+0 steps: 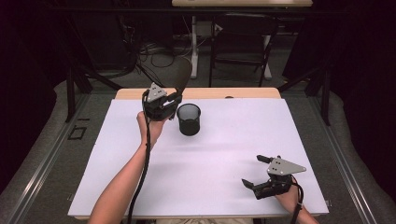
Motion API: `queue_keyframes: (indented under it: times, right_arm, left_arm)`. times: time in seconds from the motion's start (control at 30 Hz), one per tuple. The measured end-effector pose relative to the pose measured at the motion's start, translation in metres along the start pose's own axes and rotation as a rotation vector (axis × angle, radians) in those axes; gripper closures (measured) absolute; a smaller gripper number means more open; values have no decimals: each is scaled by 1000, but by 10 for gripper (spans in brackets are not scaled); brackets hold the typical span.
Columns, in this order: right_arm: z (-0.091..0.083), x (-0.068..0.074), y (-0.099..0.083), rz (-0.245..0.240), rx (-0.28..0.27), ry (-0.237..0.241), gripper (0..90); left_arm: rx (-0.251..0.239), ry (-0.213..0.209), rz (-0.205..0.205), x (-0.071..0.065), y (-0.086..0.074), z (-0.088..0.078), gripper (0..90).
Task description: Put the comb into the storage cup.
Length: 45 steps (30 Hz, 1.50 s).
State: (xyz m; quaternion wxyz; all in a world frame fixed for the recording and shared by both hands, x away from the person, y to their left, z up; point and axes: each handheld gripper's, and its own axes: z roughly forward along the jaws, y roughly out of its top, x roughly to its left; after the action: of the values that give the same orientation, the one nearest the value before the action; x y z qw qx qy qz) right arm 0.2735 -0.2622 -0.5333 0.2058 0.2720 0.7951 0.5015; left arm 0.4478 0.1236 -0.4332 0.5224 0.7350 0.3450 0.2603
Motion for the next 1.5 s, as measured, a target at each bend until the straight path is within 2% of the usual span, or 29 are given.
queue_keyframes:
  times: [0.53, 0.67, 0.8, 1.5]
  right_arm:
    - [0, -1, 0, 4, 0, 2, 0]
    - [0, -1, 0, 1, -1, 3, 0]
    - [0, -1, 0, 1, -1, 3, 0]
    - [0, 0, 0, 1, -2, 3, 0]
  left_arm:
    - [-31, -3, -3, -3, 2, 10, 726]
    - [-42, -4, -19, -4, 1, 13, 726]
    - [-49, 6, -8, -6, 1, 15, 726]
    - [-114, 19, -17, -11, 0, 24, 726]
